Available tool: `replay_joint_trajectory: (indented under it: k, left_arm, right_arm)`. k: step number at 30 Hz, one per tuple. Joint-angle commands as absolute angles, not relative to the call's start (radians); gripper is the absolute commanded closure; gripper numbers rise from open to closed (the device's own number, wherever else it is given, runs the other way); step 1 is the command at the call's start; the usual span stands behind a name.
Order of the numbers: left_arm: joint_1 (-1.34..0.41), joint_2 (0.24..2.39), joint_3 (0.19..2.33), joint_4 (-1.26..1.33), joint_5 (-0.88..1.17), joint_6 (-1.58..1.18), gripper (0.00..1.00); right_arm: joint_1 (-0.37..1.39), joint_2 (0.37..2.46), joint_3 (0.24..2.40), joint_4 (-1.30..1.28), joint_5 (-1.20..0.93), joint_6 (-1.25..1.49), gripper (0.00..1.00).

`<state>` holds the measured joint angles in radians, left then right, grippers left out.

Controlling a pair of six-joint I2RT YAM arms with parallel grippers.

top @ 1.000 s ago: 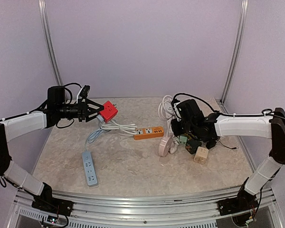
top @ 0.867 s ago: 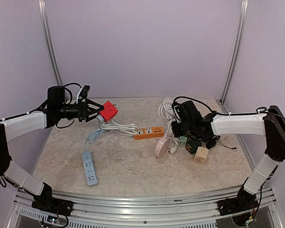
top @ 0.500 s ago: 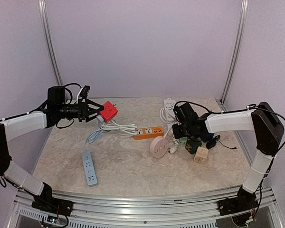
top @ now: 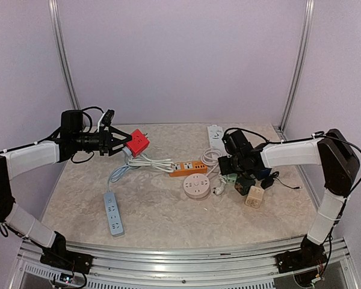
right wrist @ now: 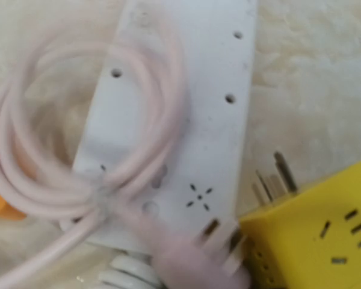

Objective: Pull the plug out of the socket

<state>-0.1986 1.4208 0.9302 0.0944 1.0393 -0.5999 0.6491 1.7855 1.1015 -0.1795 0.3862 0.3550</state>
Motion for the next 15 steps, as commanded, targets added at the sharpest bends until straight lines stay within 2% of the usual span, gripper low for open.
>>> replay_joint_trajectory:
  k: [1, 4, 7, 15]
  left_arm:
    - [-0.198, 1.413, 0.987, 0.16, 1.065, -0.586, 0.83]
    - [-0.199, 1.414, 0.988, 0.159, 1.068, -0.587, 0.83]
    - [-0.2, 1.417, 0.989, 0.16, 1.071, -0.585, 0.83]
    - [-0.247, 1.44, 0.998, 0.176, 1.112, -0.582, 0.83]
  right_arm:
    - [0.638, 1.744, 1.071, -0.152, 0.399, 0.359, 0.28]
    - [0.639, 1.709, 1.042, -0.132, 0.395, 0.347, 0.18]
    - [0.638, 1.643, 0.991, -0.083, 0.371, 0.323, 0.12]
    - [0.668, 1.334, 0.805, 0.169, 0.103, 0.188, 0.1]
